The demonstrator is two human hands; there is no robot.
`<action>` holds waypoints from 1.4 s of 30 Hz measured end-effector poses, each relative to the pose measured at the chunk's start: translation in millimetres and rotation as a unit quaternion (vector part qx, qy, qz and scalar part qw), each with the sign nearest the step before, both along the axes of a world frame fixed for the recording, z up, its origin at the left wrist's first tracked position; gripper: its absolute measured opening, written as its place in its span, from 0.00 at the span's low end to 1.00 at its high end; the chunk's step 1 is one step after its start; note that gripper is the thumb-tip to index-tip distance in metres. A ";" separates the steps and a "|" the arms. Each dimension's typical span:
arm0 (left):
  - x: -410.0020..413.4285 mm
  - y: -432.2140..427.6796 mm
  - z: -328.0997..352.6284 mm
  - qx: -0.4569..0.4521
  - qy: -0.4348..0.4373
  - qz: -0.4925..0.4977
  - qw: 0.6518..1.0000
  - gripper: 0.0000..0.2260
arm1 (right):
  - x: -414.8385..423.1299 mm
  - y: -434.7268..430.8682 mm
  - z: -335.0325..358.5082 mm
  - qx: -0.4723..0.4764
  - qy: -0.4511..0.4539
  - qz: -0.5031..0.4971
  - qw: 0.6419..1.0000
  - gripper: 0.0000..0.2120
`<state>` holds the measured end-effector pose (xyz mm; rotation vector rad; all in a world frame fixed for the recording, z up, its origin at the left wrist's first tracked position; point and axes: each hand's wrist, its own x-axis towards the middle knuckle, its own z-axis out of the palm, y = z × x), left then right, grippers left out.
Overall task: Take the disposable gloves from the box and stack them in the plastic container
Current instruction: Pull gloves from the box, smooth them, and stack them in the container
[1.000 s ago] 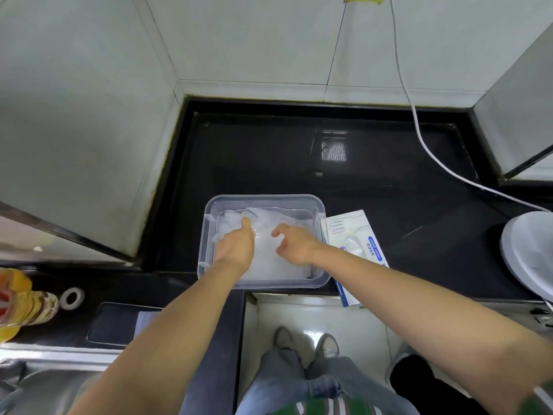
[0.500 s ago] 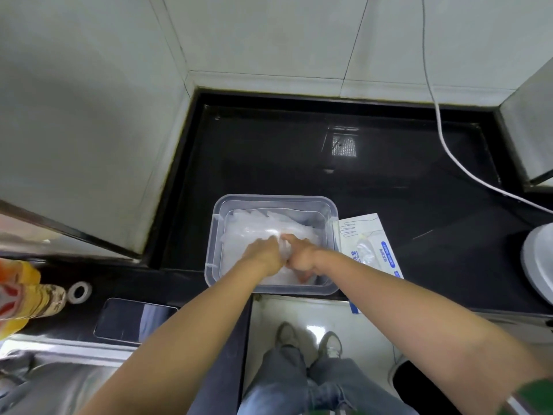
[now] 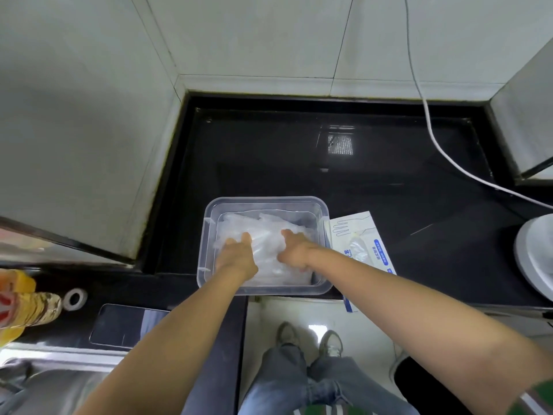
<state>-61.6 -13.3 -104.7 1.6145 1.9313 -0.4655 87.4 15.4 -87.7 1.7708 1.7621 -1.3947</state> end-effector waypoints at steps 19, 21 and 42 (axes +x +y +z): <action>156.4 -23.9 77.0 0.220 -0.269 -0.044 0.937 0.06 | 154.2 -51.9 7.5 0.228 -0.119 -0.019 0.966 0.14; 172.5 -32.7 69.9 0.175 -0.261 -0.060 0.948 0.09 | 153.5 -57.7 0.7 0.243 -0.138 -0.016 0.960 0.12; 199.6 -60.3 16.3 0.076 -0.142 -0.025 0.987 0.40 | 175.9 -56.4 -0.3 0.128 0.157 -0.311 0.929 0.09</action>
